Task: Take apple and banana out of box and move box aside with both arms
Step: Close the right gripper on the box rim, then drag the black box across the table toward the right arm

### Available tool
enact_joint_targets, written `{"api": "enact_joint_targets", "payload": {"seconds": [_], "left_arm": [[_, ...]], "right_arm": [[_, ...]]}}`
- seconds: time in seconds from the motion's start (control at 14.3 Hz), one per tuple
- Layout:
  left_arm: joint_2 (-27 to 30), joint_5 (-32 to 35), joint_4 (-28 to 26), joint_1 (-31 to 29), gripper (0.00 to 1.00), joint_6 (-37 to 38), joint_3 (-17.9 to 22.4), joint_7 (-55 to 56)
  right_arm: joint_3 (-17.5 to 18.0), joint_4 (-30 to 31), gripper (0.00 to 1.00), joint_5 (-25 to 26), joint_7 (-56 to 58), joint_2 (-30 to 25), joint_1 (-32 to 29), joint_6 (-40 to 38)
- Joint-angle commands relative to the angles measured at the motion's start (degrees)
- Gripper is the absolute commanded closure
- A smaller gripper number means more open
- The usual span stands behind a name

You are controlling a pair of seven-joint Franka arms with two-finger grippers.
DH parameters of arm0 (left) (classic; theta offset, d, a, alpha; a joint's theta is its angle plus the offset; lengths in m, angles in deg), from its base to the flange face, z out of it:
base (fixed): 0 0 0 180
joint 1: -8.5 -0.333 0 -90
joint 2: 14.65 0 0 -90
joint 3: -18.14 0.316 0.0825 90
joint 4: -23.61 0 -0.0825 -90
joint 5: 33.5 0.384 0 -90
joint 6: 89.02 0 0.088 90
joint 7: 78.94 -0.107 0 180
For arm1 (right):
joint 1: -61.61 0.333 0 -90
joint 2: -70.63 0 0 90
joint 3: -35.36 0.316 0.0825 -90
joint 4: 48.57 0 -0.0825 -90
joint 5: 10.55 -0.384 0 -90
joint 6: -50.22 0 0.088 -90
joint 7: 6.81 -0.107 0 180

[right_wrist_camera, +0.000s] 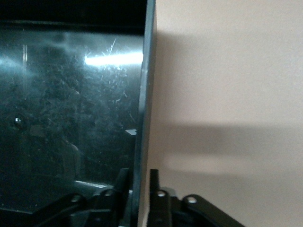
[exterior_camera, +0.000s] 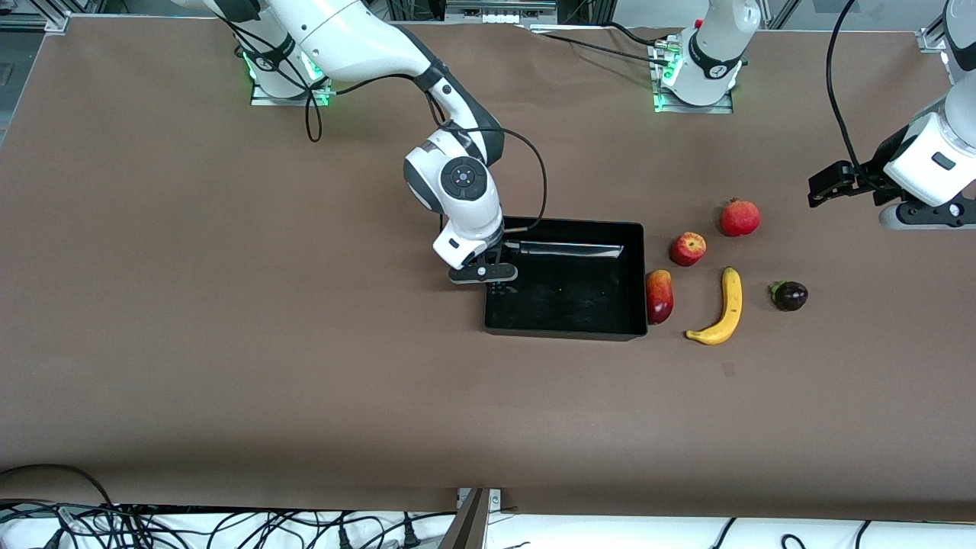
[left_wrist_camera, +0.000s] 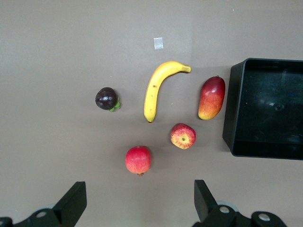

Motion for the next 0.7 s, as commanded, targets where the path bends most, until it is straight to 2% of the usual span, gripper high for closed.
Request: {"api": "enact_joint_targets", "payload": {"seconds": [0.0,0.21,0.63], "left_arm": [[0.91,-1.48,-0.04,-0.05,0.00,0.87,0.01,-0.73],[0.91,-1.39,-0.04,-0.05,0.00,0.87,0.10,-0.73],[0.91,-1.39,-0.03,-0.05,0.00,0.87,0.10,-0.73]], "right_arm": [[-0.64,-1.12,1.00,0.73,0.83,-0.62,-0.55,-1.35],[-0.65,-1.12,1.00,0.55,2.06,-3.68,-2.22,-6.17],[-1.00,0.28,1.00,-0.15,19.87,-12.56,-12.57,-17.95]]}}
